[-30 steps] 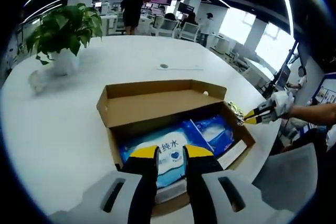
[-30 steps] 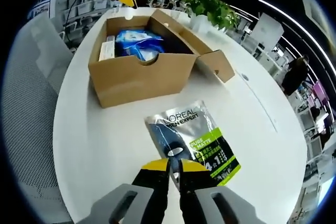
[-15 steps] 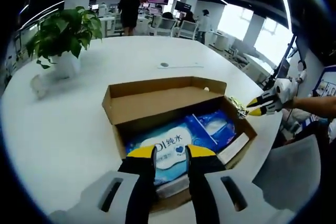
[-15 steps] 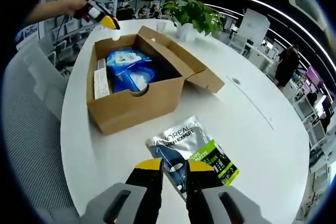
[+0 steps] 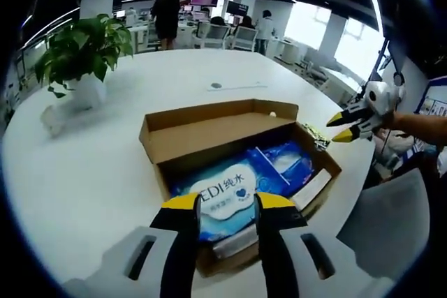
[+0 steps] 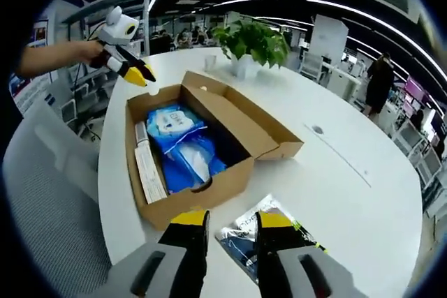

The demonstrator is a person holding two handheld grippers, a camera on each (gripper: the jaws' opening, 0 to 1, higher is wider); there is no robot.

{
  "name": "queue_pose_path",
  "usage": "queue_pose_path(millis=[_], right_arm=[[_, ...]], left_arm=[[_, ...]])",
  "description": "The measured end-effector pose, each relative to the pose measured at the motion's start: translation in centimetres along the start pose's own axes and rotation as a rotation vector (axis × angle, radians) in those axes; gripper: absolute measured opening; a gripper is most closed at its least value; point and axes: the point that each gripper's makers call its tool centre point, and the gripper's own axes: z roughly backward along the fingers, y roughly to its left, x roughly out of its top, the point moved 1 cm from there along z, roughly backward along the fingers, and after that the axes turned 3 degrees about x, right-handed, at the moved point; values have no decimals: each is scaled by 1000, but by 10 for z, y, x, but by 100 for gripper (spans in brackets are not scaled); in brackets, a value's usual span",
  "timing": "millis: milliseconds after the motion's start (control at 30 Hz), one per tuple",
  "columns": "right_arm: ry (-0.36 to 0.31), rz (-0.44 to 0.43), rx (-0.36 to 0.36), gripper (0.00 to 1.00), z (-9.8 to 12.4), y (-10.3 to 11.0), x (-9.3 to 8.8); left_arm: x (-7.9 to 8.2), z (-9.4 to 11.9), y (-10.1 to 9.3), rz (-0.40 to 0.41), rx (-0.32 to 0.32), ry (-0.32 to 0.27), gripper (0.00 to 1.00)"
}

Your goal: Operate the shoe box by opening the lid, removing the specified soft item, and placing it in the target area until the item is outside and the box remains undamaged.

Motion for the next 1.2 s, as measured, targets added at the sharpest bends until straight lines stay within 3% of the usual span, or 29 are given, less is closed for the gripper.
queue_pose_path(millis=[567,1200], right_arm=[[-34,10,93,24,-39,41,39],[-63,-61,143,24,-83,56,62]], left_arm=[[-8,6,8,-13,6,0,40],[-7,12,9,-5,8,-26,41]])
